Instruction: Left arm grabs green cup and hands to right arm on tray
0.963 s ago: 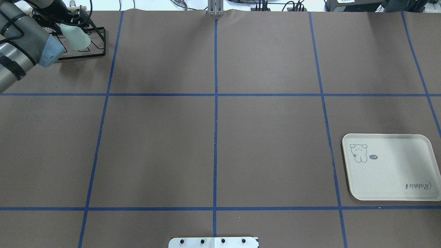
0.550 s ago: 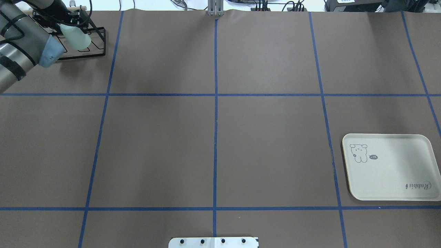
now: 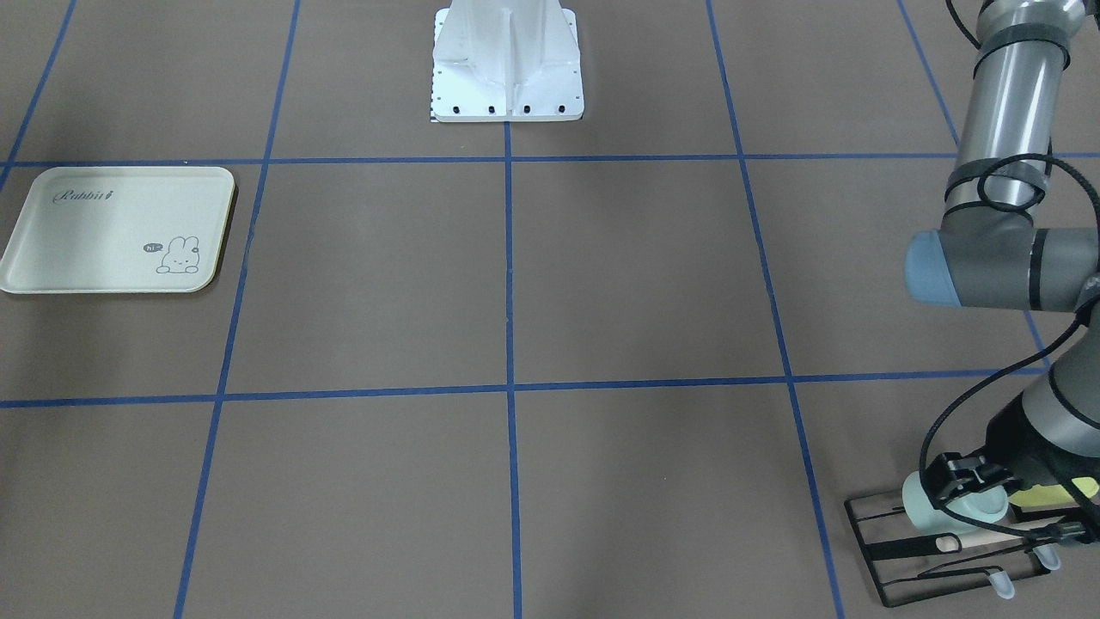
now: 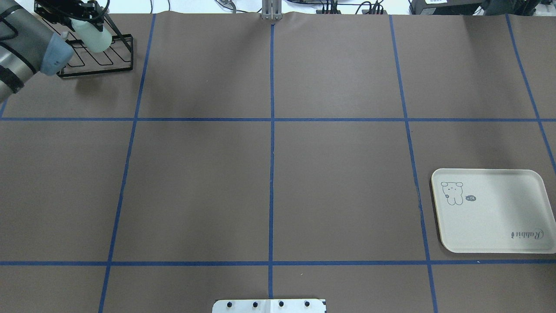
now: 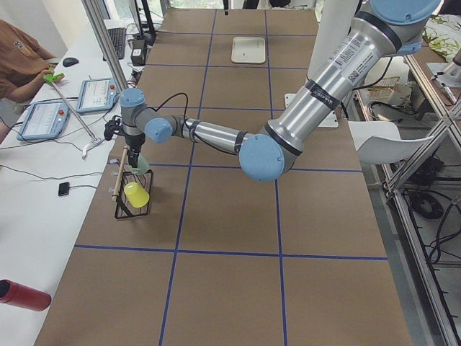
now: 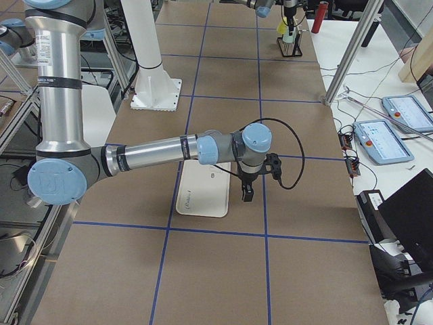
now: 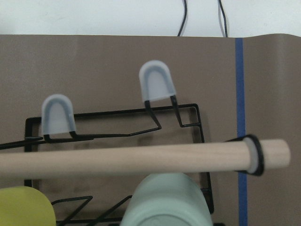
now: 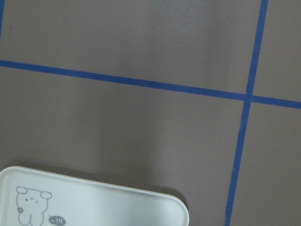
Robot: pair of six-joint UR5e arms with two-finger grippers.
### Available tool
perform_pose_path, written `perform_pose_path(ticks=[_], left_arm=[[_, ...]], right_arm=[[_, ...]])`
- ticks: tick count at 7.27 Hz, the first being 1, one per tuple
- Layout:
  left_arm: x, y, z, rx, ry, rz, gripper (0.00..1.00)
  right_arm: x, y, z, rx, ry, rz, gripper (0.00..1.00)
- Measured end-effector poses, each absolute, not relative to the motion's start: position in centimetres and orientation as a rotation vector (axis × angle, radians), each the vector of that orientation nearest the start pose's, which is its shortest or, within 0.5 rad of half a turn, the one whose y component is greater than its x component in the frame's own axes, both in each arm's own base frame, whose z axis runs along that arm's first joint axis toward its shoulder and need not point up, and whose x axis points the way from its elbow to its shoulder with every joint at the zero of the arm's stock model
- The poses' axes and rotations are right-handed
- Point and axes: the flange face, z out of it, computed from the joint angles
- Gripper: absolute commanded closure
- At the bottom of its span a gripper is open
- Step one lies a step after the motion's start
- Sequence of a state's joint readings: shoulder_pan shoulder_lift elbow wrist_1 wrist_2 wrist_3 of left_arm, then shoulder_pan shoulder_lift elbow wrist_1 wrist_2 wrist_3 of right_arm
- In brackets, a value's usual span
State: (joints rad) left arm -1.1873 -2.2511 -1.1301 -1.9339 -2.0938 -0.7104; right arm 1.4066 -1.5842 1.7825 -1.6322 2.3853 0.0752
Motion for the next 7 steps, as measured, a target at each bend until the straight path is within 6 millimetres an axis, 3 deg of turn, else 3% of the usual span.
perform_pose_path(ticks=[4, 6, 7], left_arm=[[16.8, -70.2, 35.1, 0.241, 0.73, -0.187, 1.0], [15.8, -67.7, 30.0, 0.211, 0.721, -0.207, 1.0], [16.4, -66.5, 27.8, 0.186, 0.753, -0.232, 1.0]], right_arm=[[-2.5, -49.5, 56.1, 0.035, -0.822, -0.151, 0.0], [-2.6, -50.1, 55.2, 0.051, -0.822, -0.159, 0.0], [-2.7, -50.5, 54.6, 0.073, -0.825, -0.167, 0.0]])
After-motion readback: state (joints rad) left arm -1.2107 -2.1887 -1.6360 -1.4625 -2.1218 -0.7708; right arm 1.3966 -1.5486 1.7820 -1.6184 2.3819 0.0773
